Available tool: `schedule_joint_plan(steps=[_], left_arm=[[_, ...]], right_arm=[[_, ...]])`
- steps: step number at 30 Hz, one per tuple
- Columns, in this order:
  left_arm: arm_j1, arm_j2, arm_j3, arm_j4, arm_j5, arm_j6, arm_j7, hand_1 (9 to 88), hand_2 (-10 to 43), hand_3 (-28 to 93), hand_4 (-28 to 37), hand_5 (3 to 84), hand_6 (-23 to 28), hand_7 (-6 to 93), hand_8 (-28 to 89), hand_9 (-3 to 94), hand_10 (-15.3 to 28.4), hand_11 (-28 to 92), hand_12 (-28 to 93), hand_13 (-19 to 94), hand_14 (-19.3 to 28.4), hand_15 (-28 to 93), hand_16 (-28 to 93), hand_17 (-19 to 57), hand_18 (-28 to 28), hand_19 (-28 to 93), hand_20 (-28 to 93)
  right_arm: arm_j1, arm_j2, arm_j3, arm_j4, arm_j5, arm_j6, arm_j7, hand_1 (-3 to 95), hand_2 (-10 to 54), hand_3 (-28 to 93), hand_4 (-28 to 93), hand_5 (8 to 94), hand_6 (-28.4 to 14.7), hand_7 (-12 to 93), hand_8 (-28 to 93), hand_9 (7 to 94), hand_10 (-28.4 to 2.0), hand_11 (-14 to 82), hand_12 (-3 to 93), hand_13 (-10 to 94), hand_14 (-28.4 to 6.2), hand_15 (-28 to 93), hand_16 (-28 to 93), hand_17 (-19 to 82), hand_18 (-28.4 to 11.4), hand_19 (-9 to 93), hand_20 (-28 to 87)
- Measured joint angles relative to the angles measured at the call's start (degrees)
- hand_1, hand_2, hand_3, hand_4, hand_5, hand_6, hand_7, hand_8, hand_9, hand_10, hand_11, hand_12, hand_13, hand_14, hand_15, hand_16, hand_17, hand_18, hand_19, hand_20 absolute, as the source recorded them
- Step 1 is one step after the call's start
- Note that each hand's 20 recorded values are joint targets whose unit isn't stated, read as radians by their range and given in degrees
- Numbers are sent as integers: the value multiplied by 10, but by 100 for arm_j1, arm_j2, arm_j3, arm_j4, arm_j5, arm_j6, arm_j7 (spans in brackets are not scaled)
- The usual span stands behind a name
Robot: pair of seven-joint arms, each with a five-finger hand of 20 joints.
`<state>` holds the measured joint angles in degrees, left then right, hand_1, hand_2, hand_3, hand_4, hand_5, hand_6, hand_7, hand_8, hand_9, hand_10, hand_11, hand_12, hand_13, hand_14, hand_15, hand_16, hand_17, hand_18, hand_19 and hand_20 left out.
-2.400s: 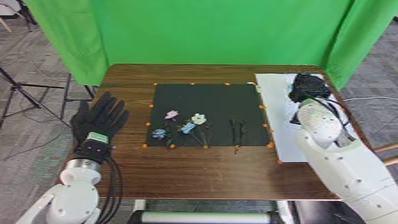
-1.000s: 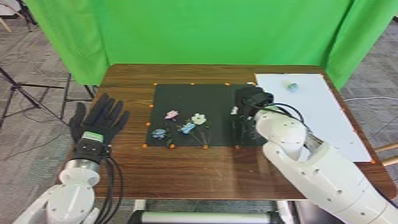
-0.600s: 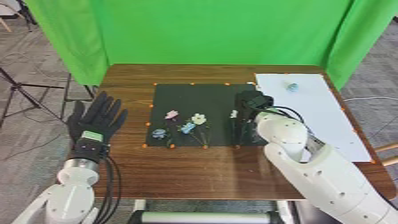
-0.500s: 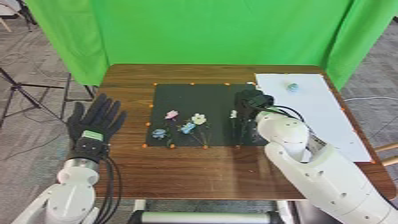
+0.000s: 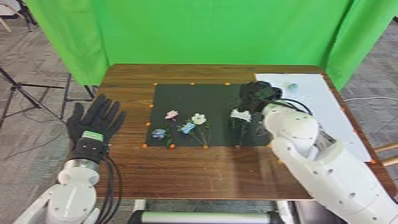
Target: Arrange flowers
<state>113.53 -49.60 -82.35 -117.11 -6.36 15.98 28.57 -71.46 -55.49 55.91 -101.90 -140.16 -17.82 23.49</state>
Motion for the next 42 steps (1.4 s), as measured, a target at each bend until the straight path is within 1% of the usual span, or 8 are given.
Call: schedule_joint_plan(steps=[6, 13, 17, 24, 30, 35, 38, 42], left_arm=[[-11, -32, 58, 59, 906, -230, -321, 280, 155, 717, -283, 411, 67, 180, -106, 350, 136, 249, 105, 255, 148, 435, -101, -54, 142, 403, 102], [-79, -50, 187, 66, 657, -289, -308, 267, 154, 707, -283, 368, 70, 168, -96, 334, 134, 240, 109, 240, 146, 419, -95, -56, 144, 399, 100], [-138, -54, 253, 78, 667, -282, -328, 255, 158, 697, -283, 332, 71, 162, -97, 326, 134, 237, 111, 231, 145, 413, -93, -57, 144, 397, 98], [-170, -59, 261, 80, 674, -252, -335, 254, 158, 704, -283, 327, 70, 165, -96, 323, 135, 236, 113, 231, 146, 413, -90, -57, 144, 398, 97], [-171, -73, 258, 86, 703, -264, -377, 262, 159, 707, -283, 384, 74, 170, -96, 331, 136, 244, 116, 237, 147, 418, -89, -57, 143, 397, 97], [-175, -89, 255, 127, 754, -338, -422, 265, 159, 705, -283, 388, 73, 170, -94, 330, 136, 238, 113, 235, 148, 415, -90, -58, 143, 393, 94], [-169, -124, 182, 192, 858, -562, -587, 265, 158, 702, -283, 388, 74, 166, -93, 327, 137, 234, 113, 232, 150, 409, -90, -60, 143, 388, 92], [-159, -181, 42, 235, 1045, -884, -921, 264, 157, 703, -283, 388, 74, 163, -91, 326, 137, 229, 115, 231, 151, 407, -87, -59, 141, 386, 92]], right_arm=[[240, -159, 136, 1221, 119, 1958, 44, 256, 41, 811, -235, 434, -68, 166, -113, 384, -200, 98, 131, 263, -192, 326, 85, 185, -194, 598, 172], [775, -192, 69, 2121, 136, 1195, 380, 233, 56, 815, -234, 377, -73, 139, -111, 314, -193, 77, 111, 183, -191, 277, 44, 137, -190, 557, 141], [1065, -204, 18, 2540, 250, 564, 383, 197, 78, 803, -236, 302, -79, 108, -99, 245, -195, 60, 98, 137, -190, 267, 33, 133, -198, 587, 160], [1092, -202, 153, 2806, 443, 603, 446, 208, 92, 809, -237, 319, -79, 112, -100, 246, -188, 70, 90, 149, -184, 276, 27, 147, -196, 603, 172], [1142, -266, 154, 3056, 542, 381, 520, 382, 36, 828, -275, 489, -66, 175, -132, 466, -165, 145, 107, 421, -140, 393, 62, 290, -188, 729, 210], [1256, -274, 204, 3019, 586, 319, 514, 582, -86, 711, -281, 611, -21, 216, -97, 664, -124, 147, 190, 666, -54, 304, 287, 469, -100, 745, 164], [1283, -295, 257, 3023, 664, 287, 523, 652, -95, 667, -282, 669, -10, 275, -21, 784, -92, 85, 344, 748, -25, 287, 370, 527, -26, 869, 1], [1283, -300, 294, 3004, 676, 314, 577, 674, -95, 664, -283, 703, -5, 354, 3, 833, -79, 110, 418, 790, -18, 317, 426, 572, -21, 862, 25]])
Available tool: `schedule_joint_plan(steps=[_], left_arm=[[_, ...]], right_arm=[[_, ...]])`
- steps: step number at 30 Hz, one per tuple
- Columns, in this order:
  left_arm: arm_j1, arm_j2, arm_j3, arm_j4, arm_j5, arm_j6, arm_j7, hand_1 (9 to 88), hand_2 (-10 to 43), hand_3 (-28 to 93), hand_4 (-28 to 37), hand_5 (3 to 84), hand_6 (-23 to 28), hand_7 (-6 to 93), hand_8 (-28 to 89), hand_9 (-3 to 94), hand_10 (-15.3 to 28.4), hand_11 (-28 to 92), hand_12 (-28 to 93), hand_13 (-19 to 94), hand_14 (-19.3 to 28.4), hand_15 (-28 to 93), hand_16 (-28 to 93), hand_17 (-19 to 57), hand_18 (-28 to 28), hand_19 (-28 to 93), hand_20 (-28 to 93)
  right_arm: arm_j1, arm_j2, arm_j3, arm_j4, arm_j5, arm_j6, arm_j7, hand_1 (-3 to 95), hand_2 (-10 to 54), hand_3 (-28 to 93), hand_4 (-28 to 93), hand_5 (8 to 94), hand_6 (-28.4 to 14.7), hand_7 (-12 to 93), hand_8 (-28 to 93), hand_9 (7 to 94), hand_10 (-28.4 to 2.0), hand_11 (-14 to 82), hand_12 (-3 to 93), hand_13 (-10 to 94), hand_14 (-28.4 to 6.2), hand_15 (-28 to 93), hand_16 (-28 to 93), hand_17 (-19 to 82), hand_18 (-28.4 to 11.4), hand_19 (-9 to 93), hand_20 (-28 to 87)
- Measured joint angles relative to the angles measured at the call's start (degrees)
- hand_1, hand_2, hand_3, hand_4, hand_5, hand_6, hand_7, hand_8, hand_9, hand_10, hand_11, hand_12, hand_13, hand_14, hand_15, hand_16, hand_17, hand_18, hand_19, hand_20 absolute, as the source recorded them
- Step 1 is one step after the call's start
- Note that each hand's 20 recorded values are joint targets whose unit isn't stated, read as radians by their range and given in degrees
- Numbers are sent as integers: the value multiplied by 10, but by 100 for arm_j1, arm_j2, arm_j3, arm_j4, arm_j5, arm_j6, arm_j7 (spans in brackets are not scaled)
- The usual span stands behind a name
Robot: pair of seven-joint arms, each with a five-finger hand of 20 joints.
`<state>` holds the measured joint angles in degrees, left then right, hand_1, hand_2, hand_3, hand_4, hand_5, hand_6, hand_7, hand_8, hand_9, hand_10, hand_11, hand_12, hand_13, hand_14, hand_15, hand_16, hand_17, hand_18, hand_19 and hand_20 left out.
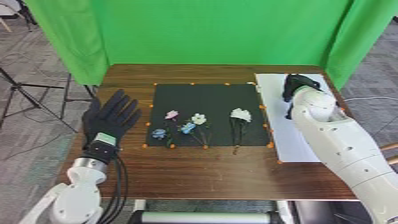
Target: Arrange flowers
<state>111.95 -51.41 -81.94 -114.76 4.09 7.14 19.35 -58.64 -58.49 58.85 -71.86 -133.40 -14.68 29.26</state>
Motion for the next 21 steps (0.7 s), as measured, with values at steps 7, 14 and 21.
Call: schedule_joint_plan(steps=[7, 14, 21], left_arm=[[31, -8, -111, -5, 50, -11, -4, 265, 155, 700, -283, 386, 73, 159, -89, 322, 135, 223, 116, 228, 149, 400, -87, -61, 141, 385, 92], [173, -10, -392, 18, 163, -145, -12, 265, 153, 698, -283, 384, 70, 151, -84, 319, 132, 212, 116, 227, 145, 385, -83, -60, 140, 378, 91], [261, -10, -487, 20, 174, -155, 1, 266, 152, 697, -283, 384, 69, 151, -84, 319, 132, 212, 119, 228, 145, 382, -77, -59, 139, 375, 93]], right_arm=[[-701, 213, 123, -686, -110, 883, -96, 670, -95, 688, -283, 713, -7, 374, 27, 844, -78, 121, 435, 797, -18, 330, 450, 585, -24, 852, 56], [-2119, 454, 1099, -2616, -121, 514, -639, 657, -95, 705, -283, 708, -4, 375, 26, 842, -77, 122, 440, 791, -18, 331, 455, 577, -38, 859, 63], [-2844, 480, 1276, -3815, -228, 55, -700, 646, -95, 709, -283, 704, -1, 370, 19, 840, -78, 120, 442, 786, -20, 333, 453, 575, -49, 850, 75]])
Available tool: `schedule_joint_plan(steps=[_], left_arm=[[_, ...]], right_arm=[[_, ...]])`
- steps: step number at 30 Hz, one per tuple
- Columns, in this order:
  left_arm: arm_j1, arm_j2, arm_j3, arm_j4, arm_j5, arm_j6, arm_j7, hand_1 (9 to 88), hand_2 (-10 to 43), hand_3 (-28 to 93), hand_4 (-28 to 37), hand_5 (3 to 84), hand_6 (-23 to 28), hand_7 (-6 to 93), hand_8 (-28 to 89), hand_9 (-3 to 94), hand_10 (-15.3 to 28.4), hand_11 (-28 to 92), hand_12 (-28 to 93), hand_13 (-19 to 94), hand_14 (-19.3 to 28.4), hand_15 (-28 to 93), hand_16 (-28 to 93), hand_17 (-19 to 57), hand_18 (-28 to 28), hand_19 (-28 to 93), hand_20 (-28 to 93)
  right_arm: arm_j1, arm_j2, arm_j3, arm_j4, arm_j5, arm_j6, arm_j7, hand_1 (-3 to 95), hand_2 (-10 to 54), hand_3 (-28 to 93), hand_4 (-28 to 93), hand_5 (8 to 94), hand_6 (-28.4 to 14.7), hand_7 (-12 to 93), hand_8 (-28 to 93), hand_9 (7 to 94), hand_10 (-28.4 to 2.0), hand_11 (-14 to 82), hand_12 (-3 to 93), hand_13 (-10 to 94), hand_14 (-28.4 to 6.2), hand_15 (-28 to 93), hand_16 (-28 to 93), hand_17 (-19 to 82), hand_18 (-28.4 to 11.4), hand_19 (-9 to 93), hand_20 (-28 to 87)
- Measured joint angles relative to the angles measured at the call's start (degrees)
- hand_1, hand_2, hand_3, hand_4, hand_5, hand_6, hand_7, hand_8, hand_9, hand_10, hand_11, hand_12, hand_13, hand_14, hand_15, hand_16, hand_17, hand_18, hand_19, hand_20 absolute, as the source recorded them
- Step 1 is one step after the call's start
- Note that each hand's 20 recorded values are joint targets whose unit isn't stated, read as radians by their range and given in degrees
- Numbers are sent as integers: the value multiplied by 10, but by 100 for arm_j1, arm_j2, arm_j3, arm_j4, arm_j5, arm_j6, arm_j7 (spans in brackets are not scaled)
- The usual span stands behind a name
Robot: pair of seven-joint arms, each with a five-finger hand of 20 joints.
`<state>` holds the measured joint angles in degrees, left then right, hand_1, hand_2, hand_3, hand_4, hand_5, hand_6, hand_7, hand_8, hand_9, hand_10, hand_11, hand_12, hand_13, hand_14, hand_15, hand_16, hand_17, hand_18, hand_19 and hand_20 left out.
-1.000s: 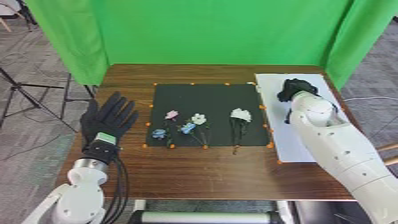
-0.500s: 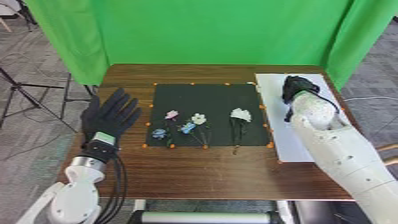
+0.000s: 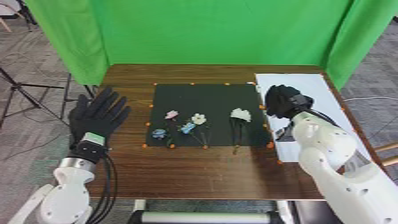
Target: Arrange flowers
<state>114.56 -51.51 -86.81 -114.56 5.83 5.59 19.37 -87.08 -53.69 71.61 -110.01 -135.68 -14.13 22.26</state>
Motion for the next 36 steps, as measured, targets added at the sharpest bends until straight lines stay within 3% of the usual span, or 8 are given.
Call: schedule_joint_plan(steps=[14, 19, 22, 26, 29, 36], left_arm=[[-17, -44, 63, 49, 1, 4, -60, 261, 155, 694, -283, 385, 69, 149, -85, 321, 132, 213, 119, 230, 145, 382, -76, -59, 140, 375, 95], [-22, -53, 90, 48, -1, 17, -66, 261, 153, 698, -283, 388, 74, 149, -86, 321, 135, 213, 118, 231, 144, 384, -76, -60, 141, 377, 96], [-21, -58, 105, 48, -14, 35, -70, 260, 152, 700, -283, 388, 74, 150, -85, 320, 136, 213, 118, 231, 145, 386, -76, -62, 142, 378, 96], [-18, -59, 109, 42, -31, 84, -70, 260, 150, 703, -283, 388, 74, 151, -85, 319, 136, 214, 120, 231, 148, 387, -77, -63, 146, 380, 96], [-18, -59, 109, 39, -50, 125, -65, 259, 145, 719, -282, 388, 75, 152, -85, 318, 136, 214, 120, 230, 149, 387, -77, -63, 146, 380, 96], [-24, -57, 118, 38, -81, 177, -71, 269, 144, 739, -269, 389, 75, 154, -88, 319, 139, 215, 120, 233, 149, 386, -76, -63, 146, 380, 96]], right_arm=[[-490, -411, -302, 73, -105, 244, 129, 638, -95, 685, -283, 667, -11, 343, 0, 821, -84, 130, 437, 775, -19, 352, 438, 581, -63, 814, 109], [-484, -513, -353, 73, -125, 349, 244, 589, -95, 677, -283, 634, -14, 258, -111, 796, -95, 128, 411, 743, -35, 380, 416, 520, -125, 858, 183], [-486, -543, -347, 15, -145, 161, 285, 571, -95, 670, -283, 619, -20, 240, -138, 788, -100, 122, 406, 735, -41, 387, 408, 502, -140, 875, 199], [-492, -552, -346, -87, -150, -120, 420, 512, -95, 718, -283, 609, -28, 225, -131, 753, -114, 195, 350, 717, -61, 433, 362, 489, -151, 885, 223], [-500, -552, -347, -147, -150, -141, 525, 432, -95, 767, -283, 597, -41, 209, -122, 706, -137, 289, 253, 698, -92, 488, 269, 476, -163, 894, 243], [-564, -567, -317, -250, -137, -8, 658, 386, -95, 760, -283, 588, -51, 198, -118, 684, -147, 309, 229, 681, -104, 513, 236, 461, -175, 905, 254]])
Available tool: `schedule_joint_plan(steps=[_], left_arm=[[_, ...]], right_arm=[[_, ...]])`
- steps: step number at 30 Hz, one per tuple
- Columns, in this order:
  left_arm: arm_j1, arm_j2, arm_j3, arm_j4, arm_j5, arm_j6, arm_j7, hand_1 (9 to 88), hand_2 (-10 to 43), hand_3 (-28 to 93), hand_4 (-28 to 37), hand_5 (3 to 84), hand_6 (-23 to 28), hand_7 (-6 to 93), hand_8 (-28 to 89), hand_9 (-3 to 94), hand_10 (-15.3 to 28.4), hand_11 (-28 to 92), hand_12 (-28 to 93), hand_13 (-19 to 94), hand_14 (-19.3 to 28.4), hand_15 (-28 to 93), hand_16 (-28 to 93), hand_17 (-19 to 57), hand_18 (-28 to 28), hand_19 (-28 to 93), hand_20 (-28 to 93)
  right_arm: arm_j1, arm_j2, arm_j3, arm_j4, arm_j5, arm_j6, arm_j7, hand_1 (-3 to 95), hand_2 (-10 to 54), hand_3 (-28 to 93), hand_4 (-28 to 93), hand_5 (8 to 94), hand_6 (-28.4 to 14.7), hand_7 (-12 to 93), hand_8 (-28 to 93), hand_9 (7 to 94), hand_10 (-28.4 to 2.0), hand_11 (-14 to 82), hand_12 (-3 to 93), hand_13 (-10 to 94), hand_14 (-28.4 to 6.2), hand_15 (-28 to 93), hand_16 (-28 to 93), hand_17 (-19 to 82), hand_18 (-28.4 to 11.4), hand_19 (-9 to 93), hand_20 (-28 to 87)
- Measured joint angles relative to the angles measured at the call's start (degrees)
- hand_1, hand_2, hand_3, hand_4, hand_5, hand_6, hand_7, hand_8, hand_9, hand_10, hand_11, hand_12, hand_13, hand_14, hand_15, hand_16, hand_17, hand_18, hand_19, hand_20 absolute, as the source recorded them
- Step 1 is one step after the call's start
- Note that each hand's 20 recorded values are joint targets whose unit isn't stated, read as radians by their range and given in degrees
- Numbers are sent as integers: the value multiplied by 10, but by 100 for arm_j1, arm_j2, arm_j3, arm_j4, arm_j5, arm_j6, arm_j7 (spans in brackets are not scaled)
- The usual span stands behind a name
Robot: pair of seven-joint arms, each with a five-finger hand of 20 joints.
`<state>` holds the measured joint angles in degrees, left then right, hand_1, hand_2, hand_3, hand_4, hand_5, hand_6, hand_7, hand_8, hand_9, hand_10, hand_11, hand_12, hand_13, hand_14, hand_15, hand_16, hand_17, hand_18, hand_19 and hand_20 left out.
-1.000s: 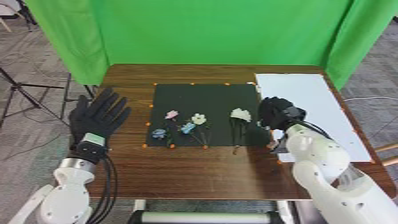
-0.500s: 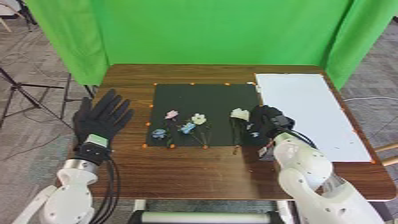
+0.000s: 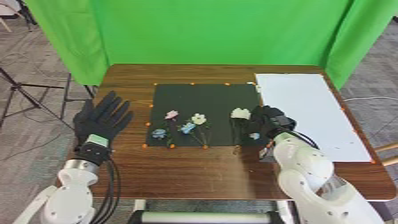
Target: Arrange flowers
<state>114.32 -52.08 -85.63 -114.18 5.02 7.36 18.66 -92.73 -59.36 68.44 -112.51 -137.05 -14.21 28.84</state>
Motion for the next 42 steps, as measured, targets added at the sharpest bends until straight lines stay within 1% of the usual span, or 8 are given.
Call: schedule_joint_plan(steps=[11, 15, 23, 27, 31, 33, 37, 42], left_arm=[[-4, 5, 35, -11, -24, 54, 12, 265, 144, 730, -280, 392, 77, 156, -89, 322, 140, 218, 118, 236, 149, 388, -76, -62, 147, 379, 98], [2, 2, 47, -22, -31, 67, 17, 260, 146, 724, -282, 392, 77, 157, -90, 322, 140, 218, 117, 237, 149, 387, -76, -62, 146, 378, 98], [103, 3, 27, -136, 2, 100, 116, 245, 154, 711, -283, 392, 77, 156, -90, 322, 140, 217, 116, 238, 148, 385, -75, -61, 146, 374, 99], [200, 6, -30, -212, 74, 128, 179, 241, 155, 711, -283, 392, 77, 156, -90, 322, 140, 215, 116, 238, 148, 383, -74, -61, 146, 373, 100], [326, 7, -155, -292, 114, 129, 208, 226, 160, 703, -283, 390, 77, 153, -91, 319, 139, 212, 115, 237, 147, 380, -74, -61, 146, 371, 100], [382, 7, -205, -319, 107, 135, 243, 215, 165, 698, -283, 388, 76, 151, -90, 316, 137, 207, 113, 234, 145, 372, -77, -61, 146, 370, 100], [452, 23, -272, -341, 78, 135, 346, 213, 167, 698, -283, 388, 76, 151, -88, 318, 138, 205, 113, 236, 145, 371, -74, -61, 146, 370, 101], [529, 26, -426, -420, 114, 135, 327, 215, 168, 696, -283, 388, 76, 150, -88, 321, 139, 207, 115, 239, 147, 378, -72, -62, 146, 371, 102]], right_arm=[[-25, -23, -6, -64, 3, 24, 125, 316, -95, 729, -274, 639, -53, 228, -116, 711, -164, 305, 221, 694, -116, 522, 219, 470, -185, 917, 243], [-25, -24, -66, -61, -7, 306, 449, 253, -9, 728, -230, 627, -66, 210, -115, 712, -178, 296, 219, 700, -128, 533, 211, 484, -189, 930, 225], [-412, -220, 90, 108, -1042, 2834, 582, 202, 65, 760, -224, 570, -74, 187, -108, 642, -199, 238, 193, 627, -155, 527, 189, 430, -197, 884, 210], [-765, -508, 550, 88, -399, 3536, -37, 216, 58, 778, -230, 549, -71, 190, -111, 603, -200, 223, 185, 585, -160, 518, 173, 390, -202, 857, 201], [-1129, -604, 888, -149, 745, 3464, -465, 213, 25, 777, -242, 499, -80, 178, -107, 532, -205, 188, 172, 522, -170, 484, 143, 367, -202, 825, 195], [-1316, -606, 1043, -332, 857, 3092, -353, 205, 29, 775, -245, 495, -81, 180, -106, 533, -208, 184, 169, 517, -174, 472, 132, 363, -201, 808, 187], [-1566, -605, 1317, -477, 940, 2121, -251, 193, 99, 749, -237, 691, -52, 288, -117, 724, -188, 250, 201, 622, -162, 507, 171, 378, -206, 843, 229], [-1900, -600, 1405, -505, 1132, 2595, -394, 177, 140, 723, -247, 801, -41, 290, -116, 805, -176, 231, 201, 645, -162, 553, 230, 404, -209, 923, 361]])
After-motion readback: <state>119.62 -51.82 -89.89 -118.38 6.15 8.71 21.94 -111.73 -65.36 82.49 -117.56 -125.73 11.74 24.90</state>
